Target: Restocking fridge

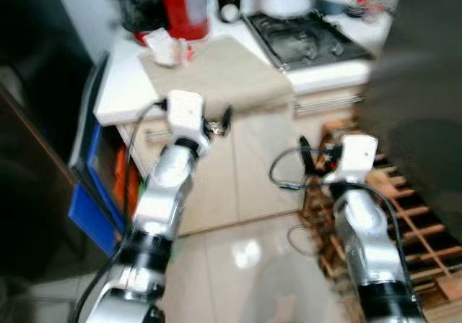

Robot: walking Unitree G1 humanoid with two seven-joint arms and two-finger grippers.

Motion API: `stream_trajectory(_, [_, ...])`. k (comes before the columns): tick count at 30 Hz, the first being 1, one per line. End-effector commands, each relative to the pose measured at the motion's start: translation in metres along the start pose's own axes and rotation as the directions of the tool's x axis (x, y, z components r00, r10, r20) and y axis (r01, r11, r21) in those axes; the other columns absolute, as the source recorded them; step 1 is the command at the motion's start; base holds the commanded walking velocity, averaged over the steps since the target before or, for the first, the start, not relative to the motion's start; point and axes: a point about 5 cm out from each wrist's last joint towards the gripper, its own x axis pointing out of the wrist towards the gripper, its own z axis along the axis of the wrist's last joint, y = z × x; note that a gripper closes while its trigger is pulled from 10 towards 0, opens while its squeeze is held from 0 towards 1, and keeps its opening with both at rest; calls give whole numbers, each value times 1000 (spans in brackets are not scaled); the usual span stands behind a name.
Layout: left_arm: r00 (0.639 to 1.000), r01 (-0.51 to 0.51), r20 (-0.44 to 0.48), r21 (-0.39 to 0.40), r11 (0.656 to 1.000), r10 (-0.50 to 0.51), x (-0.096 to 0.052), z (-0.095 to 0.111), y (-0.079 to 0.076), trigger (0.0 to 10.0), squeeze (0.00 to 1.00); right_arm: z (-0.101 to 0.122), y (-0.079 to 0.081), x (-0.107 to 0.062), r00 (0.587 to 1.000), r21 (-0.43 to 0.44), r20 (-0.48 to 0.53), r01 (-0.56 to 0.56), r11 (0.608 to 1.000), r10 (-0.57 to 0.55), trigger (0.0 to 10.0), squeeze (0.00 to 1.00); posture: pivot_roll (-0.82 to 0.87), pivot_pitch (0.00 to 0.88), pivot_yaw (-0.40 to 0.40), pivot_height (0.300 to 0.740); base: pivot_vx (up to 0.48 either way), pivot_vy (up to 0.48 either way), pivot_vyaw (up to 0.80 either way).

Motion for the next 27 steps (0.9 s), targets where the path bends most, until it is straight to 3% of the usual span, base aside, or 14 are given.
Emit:
stream_trajectory(1, [999, -47, 11, 9, 999, 47, -2, 2, 14, 10000, 0, 6, 12, 4, 999, 3, 25, -44, 999, 44, 10000, 0, -79, 0, 78, 740, 472, 0, 456])
stream_trajectory(7, [997, -5, 78, 57, 998, 1, 1, 16, 8, 10000, 0, 17, 20, 8, 994, -66, 63, -86, 994, 90, 10000, 0, -73, 0, 69, 740, 469, 0, 450])
stream_trajectory(18, [994, 25, 100, 72, 997, -33, 8, 24, 3, 10000, 0, 23, 17, 9, 994, -30, 96, -47, 998, 49, 10000, 0, -77, 0, 71, 740, 480, 0, 431])
stream_trajectory(27, [984, 90, 145, 71, 993, -100, 11, 34, -4, 10000, 0, 54, 16, 11, 973, -86, 229, 4, 996, 15, 10000, 0, -81, 0, 73, 740, 51, 0, 0])
